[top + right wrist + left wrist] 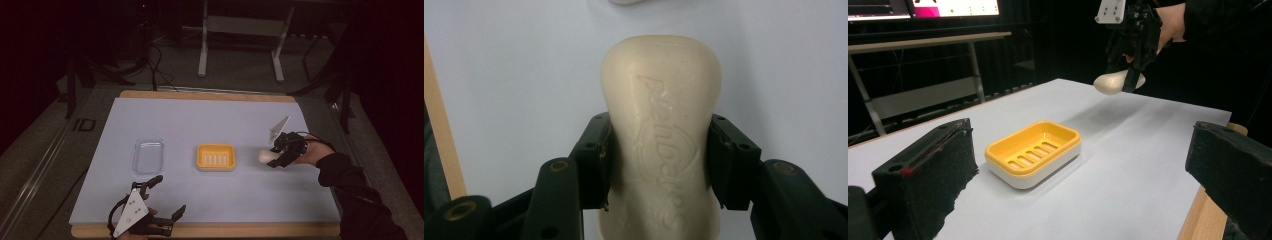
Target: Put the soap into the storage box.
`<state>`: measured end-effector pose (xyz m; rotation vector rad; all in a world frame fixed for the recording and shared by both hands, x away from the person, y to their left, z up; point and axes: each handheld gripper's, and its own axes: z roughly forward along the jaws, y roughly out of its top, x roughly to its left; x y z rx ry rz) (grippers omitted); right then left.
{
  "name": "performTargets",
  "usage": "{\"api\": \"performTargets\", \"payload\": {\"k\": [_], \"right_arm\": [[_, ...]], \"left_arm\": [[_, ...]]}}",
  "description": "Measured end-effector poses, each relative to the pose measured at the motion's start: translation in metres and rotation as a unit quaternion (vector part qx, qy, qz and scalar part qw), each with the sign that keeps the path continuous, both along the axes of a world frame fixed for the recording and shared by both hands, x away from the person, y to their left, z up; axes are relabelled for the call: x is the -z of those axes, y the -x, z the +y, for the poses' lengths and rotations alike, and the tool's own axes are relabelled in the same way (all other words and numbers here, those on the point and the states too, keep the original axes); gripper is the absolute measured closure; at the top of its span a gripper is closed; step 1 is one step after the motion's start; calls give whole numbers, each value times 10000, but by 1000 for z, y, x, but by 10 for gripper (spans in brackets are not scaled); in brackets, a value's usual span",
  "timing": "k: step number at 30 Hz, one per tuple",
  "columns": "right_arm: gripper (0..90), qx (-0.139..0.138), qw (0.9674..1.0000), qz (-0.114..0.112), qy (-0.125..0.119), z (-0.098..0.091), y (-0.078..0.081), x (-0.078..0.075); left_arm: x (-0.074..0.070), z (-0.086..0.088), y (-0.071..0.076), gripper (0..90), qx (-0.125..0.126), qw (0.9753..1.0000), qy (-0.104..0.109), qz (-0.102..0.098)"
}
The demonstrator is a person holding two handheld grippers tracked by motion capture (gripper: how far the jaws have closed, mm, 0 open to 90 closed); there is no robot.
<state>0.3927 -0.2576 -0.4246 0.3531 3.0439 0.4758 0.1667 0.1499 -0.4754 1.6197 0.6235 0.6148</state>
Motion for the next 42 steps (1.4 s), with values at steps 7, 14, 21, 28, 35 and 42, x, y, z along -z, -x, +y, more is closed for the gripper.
{"api": "performTargets", "payload": {"k": [7,14,21,28,35,42], "right_arm": [[496,-288,9996,-68,-42,8,-1,-6],[496,-653,9978,-57,-25,21,0,-14],[496,-826,9965,-88,55,35,-1,-19],[496,-1003,9949,-19,136,47,-2,-20],[496,-1173,9930,-61,126,62,-2,-20],[496,-1307,9914,-9,22,76,-4,-22]], "left_arm": [[0,0,0,0,-4,10000,7,2],[0,0,0,0,-3,10000,1,8],[0,0,0,0,-1,10000,1,0],[1,-1,1,0,1,10000,-61,10],[1,-2,1,0,41,10000,-68,17],[1,-2,1,0,49,10000,-52,25]]}}
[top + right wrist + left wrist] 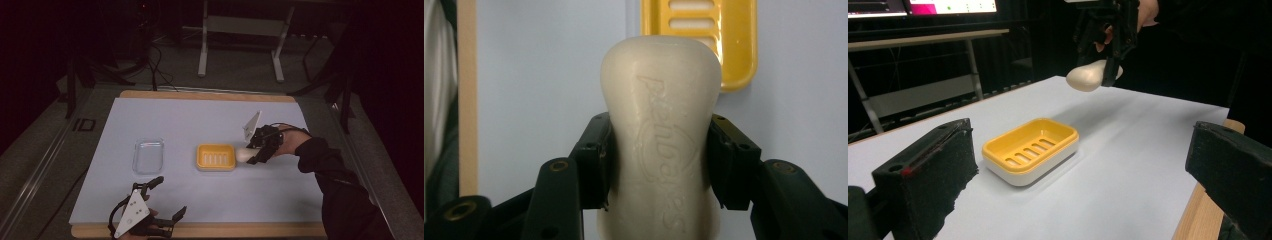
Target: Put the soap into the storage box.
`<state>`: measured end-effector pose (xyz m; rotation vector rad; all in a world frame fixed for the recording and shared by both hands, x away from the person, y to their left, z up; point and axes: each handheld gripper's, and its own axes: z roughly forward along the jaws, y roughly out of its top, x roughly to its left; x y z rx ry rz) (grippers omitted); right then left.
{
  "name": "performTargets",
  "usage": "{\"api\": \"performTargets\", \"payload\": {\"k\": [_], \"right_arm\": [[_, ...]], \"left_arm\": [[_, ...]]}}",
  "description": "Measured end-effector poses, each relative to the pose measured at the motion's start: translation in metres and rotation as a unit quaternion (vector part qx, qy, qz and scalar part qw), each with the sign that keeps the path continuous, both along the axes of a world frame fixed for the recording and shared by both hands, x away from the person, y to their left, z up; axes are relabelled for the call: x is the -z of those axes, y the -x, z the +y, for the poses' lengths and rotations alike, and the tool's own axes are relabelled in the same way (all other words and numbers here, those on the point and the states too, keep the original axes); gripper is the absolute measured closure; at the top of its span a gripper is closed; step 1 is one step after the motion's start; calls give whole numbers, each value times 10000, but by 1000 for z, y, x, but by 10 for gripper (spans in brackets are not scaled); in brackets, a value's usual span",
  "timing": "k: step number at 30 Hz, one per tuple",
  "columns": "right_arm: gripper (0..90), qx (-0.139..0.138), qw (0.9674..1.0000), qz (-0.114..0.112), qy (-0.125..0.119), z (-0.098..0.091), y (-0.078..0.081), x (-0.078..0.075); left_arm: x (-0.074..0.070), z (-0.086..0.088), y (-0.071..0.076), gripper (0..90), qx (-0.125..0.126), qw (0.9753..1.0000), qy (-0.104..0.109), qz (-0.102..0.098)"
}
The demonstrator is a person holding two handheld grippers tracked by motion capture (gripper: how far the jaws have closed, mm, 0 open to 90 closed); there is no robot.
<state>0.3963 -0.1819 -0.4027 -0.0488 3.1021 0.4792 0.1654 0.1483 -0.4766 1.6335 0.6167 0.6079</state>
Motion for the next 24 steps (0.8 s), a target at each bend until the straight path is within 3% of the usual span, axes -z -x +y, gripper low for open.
{"api": "performTargets", "payload": {"k": [12,24], "right_arm": [[496,-311,9992,3,-262,26,0,-5],[496,-559,9974,-19,-465,41,2,-5]], "left_arm": [[0,1,1,0,-3,10000,2,-7],[-1,2,2,0,-7,10000,22,-6]]}}
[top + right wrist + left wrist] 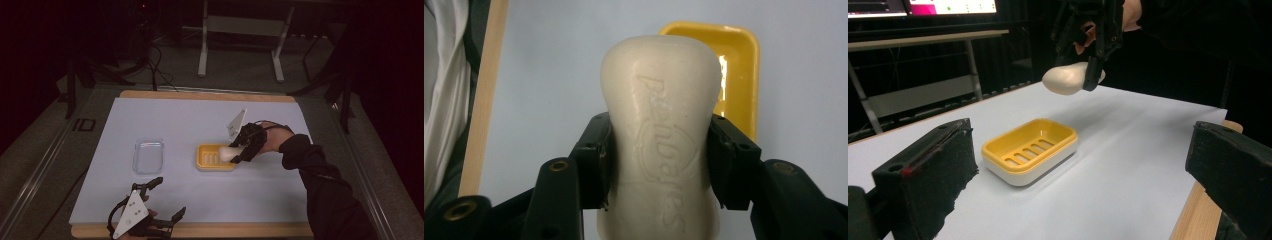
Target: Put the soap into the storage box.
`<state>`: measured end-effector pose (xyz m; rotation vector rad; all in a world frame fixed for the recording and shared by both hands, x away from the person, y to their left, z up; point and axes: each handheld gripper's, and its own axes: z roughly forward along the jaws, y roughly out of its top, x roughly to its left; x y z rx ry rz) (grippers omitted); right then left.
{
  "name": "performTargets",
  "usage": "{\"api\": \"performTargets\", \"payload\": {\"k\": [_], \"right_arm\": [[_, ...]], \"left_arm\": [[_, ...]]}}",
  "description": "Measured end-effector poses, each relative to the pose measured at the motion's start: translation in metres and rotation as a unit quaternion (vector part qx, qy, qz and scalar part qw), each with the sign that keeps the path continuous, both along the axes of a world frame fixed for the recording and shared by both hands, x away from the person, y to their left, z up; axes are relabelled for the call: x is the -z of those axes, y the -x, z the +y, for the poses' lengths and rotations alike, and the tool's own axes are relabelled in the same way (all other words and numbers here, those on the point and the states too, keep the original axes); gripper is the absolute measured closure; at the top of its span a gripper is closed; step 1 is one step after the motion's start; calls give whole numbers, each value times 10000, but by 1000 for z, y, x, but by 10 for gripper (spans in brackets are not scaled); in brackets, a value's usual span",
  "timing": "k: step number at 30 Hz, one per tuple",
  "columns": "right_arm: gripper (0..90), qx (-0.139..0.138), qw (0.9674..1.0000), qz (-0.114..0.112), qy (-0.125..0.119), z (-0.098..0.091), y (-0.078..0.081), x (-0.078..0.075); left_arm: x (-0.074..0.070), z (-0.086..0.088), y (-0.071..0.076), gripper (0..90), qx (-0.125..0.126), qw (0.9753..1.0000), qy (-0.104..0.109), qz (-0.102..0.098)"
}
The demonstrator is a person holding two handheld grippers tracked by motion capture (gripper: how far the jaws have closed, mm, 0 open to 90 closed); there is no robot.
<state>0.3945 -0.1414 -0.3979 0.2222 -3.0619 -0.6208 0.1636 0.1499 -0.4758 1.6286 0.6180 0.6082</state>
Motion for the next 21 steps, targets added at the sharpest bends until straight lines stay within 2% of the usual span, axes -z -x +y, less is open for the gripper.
{"api": "performTargets", "payload": {"k": [2,4,11,21], "right_arm": [[496,14,10000,26,-27,1,0,0],[496,-41,9998,13,-199,5,-2,-2],[496,-192,9993,-24,-317,14,-5,-1],[496,-120,9980,-6,-626,24,-13,8]], "left_arm": [[0,0,0,0,-2,10000,5,-3],[0,0,0,0,-17,10000,15,-14],[-1,1,1,0,-10,10000,23,-10],[-1,1,1,0,-13,10000,22,-37]]}}
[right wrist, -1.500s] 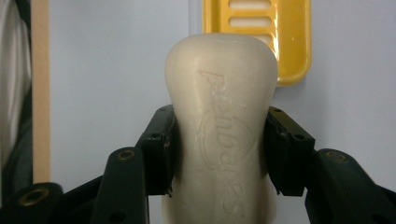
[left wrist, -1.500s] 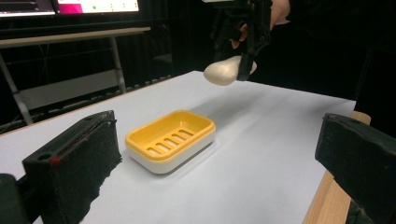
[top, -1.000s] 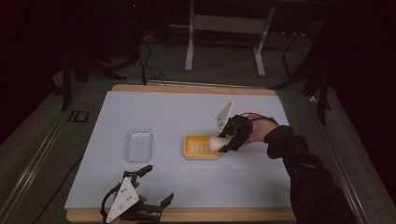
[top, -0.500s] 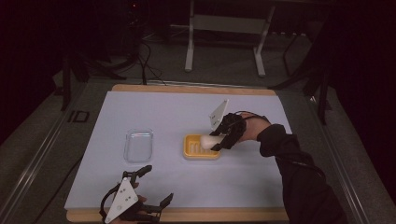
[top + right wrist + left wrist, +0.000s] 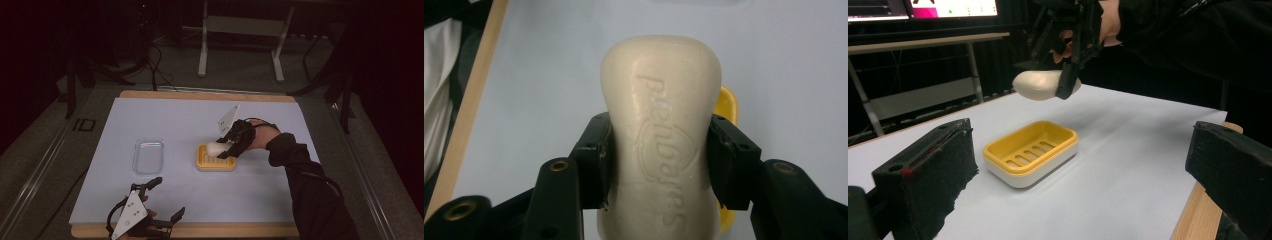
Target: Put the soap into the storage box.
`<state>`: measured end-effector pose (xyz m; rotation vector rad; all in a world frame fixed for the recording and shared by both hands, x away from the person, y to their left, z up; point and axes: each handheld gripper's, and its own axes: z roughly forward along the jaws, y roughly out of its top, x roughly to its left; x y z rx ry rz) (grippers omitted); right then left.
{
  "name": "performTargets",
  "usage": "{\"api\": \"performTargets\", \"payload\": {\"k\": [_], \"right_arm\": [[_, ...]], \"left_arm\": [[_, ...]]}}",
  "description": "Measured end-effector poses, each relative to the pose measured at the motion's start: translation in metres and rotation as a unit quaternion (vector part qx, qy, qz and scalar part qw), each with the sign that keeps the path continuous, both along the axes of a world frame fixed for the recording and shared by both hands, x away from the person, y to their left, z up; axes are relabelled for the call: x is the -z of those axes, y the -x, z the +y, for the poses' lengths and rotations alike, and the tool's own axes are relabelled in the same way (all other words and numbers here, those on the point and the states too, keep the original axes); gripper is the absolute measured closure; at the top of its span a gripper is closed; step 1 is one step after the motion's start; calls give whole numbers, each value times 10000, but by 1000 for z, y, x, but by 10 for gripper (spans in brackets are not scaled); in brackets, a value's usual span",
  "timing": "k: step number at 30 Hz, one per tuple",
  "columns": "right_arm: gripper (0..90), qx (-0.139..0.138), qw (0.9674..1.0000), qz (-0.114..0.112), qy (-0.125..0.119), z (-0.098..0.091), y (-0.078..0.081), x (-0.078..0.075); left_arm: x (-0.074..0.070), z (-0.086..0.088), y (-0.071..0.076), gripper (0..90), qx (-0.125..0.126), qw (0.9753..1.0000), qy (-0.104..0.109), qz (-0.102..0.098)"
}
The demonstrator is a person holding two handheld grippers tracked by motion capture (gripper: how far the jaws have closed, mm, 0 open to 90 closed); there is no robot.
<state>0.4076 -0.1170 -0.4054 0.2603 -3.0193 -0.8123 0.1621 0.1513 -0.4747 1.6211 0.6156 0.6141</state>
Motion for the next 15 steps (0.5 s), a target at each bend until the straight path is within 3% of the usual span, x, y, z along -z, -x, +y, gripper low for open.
{"api": "performTargets", "payload": {"k": [7,15], "right_arm": [[496,82,9999,9,-63,5,-3,13],[495,161,9995,166,-213,6,-7,30]], "left_arm": [[0,0,0,0,29,10000,-13,-8],[0,-1,0,0,44,10000,-17,2]]}}
